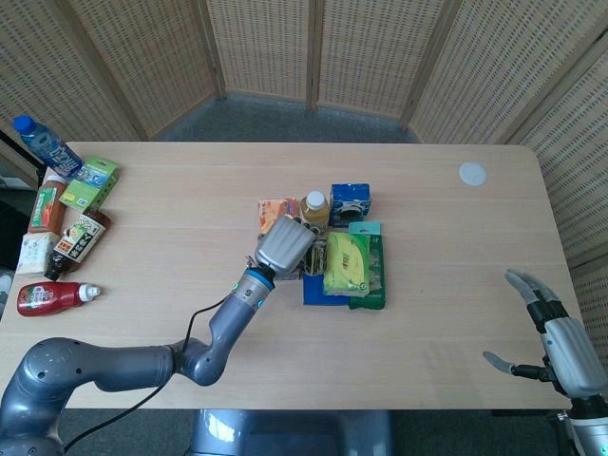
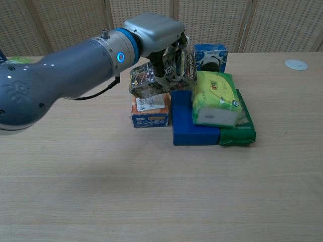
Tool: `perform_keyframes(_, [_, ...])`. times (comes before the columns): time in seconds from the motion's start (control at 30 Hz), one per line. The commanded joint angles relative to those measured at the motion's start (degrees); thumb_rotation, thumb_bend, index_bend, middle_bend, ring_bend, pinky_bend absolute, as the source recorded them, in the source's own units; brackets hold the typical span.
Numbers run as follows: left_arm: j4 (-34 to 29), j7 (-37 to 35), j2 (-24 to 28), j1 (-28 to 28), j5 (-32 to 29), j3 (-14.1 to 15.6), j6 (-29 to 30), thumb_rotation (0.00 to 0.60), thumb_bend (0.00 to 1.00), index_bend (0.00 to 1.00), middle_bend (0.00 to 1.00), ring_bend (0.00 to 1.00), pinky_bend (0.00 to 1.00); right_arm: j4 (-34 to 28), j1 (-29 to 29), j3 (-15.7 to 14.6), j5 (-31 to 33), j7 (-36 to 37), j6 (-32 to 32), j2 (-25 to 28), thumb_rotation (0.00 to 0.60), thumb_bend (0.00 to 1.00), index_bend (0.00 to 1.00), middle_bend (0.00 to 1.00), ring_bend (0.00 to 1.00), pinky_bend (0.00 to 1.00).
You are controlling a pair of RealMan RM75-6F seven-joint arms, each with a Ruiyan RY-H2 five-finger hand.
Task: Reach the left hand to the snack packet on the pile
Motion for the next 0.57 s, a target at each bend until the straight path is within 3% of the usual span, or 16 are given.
perform_keyframes(0.03, [-5.4, 1.1, 4.4, 1.0, 1.5, -1.0, 2.6, 0.6, 0.0, 0.57, 0.76, 0.52, 0.69, -0.1, -0.1, 0.0, -0.2, -0.1, 0.1, 0.0, 0.587, 0.0, 0.0, 0.0, 0.0, 0.0])
perform_keyframes(0.37, [-23.2, 6.4, 21.5, 3.4, 1.9, -4.9, 8.0, 0.6, 0.0, 0.57, 0.74, 0.52, 0.68, -0.2, -0.9, -0.8, -1.8, -0.5, 1.5, 0.2, 0.588, 0.0, 0.0, 0.0, 0.0, 0.0])
perform_keyframes(0.57, [-27.6, 7.1, 28.1, 3.4, 0.4, -7.8, 8.8, 0.6, 0.0, 0.56, 0.74, 0.52, 0.68, 2.0, -2.3, -1.8, -3.5, 0.0, 3.8, -0.5, 0.588, 0.0, 0.0, 0.0, 0.0, 0.0])
